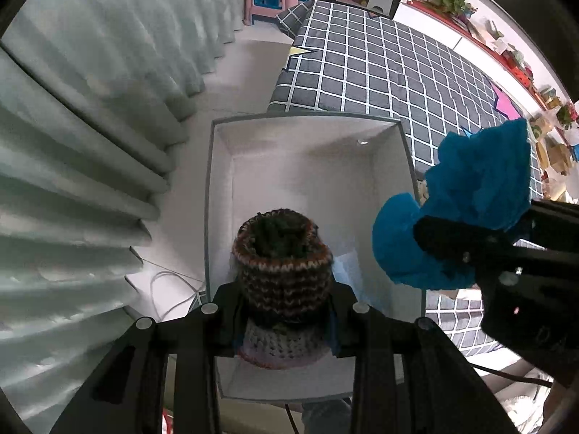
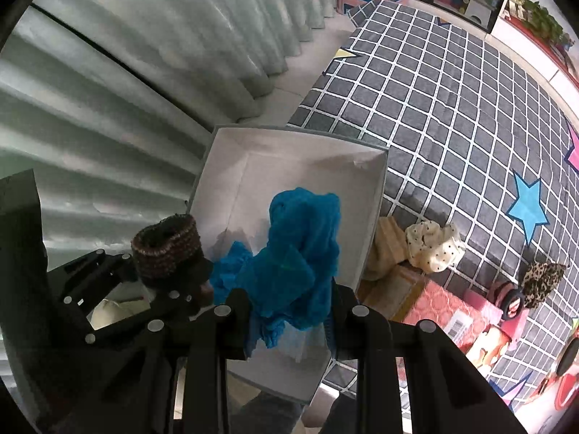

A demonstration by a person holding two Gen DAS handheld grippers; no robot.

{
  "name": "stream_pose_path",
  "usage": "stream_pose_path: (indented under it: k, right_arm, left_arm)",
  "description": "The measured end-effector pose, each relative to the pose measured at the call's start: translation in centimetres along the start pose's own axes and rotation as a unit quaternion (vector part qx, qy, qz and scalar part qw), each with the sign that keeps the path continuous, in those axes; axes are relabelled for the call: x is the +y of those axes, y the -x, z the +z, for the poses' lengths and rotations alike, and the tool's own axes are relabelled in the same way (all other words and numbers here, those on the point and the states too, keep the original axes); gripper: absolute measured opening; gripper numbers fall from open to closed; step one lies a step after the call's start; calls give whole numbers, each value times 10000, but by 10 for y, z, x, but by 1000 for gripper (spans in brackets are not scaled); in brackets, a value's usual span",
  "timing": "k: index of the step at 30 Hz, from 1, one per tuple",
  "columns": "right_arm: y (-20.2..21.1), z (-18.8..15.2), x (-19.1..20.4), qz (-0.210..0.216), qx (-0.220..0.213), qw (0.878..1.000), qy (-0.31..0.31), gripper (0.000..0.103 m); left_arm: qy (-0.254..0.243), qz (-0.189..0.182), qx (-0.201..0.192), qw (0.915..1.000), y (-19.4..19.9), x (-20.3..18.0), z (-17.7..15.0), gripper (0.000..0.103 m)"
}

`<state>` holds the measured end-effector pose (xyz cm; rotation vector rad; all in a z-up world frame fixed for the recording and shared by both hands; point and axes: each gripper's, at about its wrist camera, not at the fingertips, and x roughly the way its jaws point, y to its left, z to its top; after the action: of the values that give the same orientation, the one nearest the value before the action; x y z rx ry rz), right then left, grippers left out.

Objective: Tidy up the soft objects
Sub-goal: 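Lower the beanie and blue cloth into the white box and open both tools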

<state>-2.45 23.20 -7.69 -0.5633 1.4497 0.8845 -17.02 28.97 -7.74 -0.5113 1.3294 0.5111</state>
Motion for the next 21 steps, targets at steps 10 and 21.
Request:
stream_pose_path:
  k: [10,21]
  right_arm:
    - [-12,20,-4,-10,40,10000,-10,30]
    - [-24,32,-7,-17,158,9999,44,30]
  left_arm:
    - [-56,134,17,9999,-17,-4,13,37]
    - [-7,217,99,9997,-29,-2,24,37]
